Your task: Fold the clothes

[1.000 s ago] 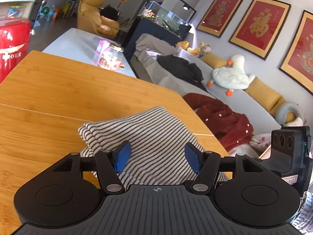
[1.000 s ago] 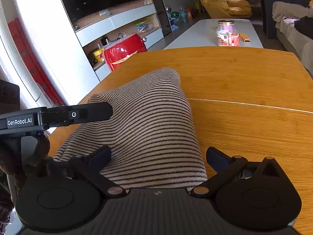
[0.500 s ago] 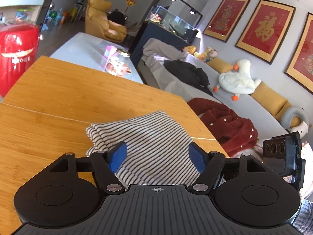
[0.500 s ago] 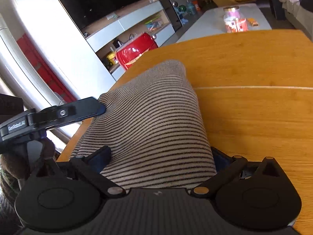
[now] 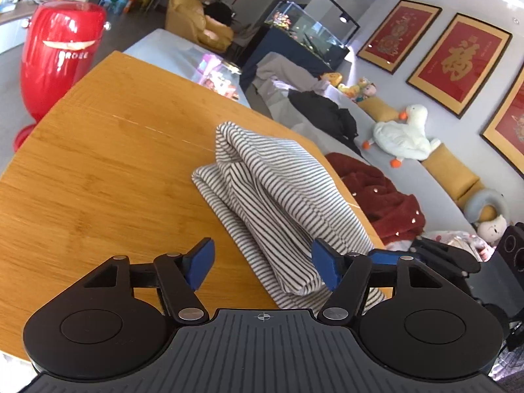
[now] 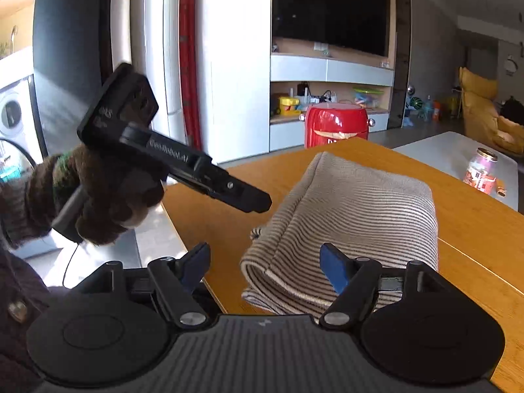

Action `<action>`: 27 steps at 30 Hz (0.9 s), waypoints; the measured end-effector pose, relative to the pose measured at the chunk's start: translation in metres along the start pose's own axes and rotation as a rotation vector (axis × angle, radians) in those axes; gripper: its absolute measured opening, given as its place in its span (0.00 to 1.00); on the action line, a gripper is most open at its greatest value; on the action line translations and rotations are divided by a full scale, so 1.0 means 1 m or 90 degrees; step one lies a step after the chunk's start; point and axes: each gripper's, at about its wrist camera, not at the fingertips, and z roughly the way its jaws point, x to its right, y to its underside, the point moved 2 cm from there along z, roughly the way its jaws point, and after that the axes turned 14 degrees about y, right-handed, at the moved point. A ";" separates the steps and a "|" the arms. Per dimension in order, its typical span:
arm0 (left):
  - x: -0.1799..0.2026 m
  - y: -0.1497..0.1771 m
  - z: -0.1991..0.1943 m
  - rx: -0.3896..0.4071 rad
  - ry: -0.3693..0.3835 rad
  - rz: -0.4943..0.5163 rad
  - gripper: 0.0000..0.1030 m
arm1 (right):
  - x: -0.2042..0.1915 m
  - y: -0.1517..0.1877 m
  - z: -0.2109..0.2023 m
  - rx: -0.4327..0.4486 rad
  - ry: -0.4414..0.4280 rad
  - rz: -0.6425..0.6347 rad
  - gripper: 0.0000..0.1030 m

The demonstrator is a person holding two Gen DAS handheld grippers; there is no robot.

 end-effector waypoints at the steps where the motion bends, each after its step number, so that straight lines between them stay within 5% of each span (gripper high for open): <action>1: 0.001 0.002 0.004 -0.005 0.006 0.001 0.59 | 0.000 -0.001 0.003 -0.005 0.021 -0.011 0.51; 3: 0.002 0.005 0.011 -0.018 0.023 0.006 0.52 | 0.003 -0.006 0.008 -0.011 0.058 -0.020 0.11; 5: 0.008 0.008 0.022 -0.033 0.046 0.017 0.42 | 0.020 -0.024 -0.001 0.016 0.038 0.068 0.11; 9: 0.025 0.015 0.045 -0.061 0.083 0.047 0.41 | 0.034 -0.053 -0.010 0.050 -0.050 0.170 0.11; 13: 0.037 0.025 0.056 -0.081 0.092 0.093 0.56 | 0.038 -0.034 0.024 -0.041 -0.114 0.216 0.11; 18: 0.031 0.032 0.031 -0.122 0.086 0.103 0.71 | 0.035 -0.006 0.037 -0.087 -0.130 0.212 0.12; 23: 0.018 0.008 -0.011 -0.055 0.025 0.081 0.78 | 0.018 0.004 0.038 -0.094 -0.119 0.164 0.12; 27: 0.031 -0.009 0.003 -0.022 0.068 0.094 0.78 | 0.006 0.008 0.036 -0.089 -0.102 0.125 0.12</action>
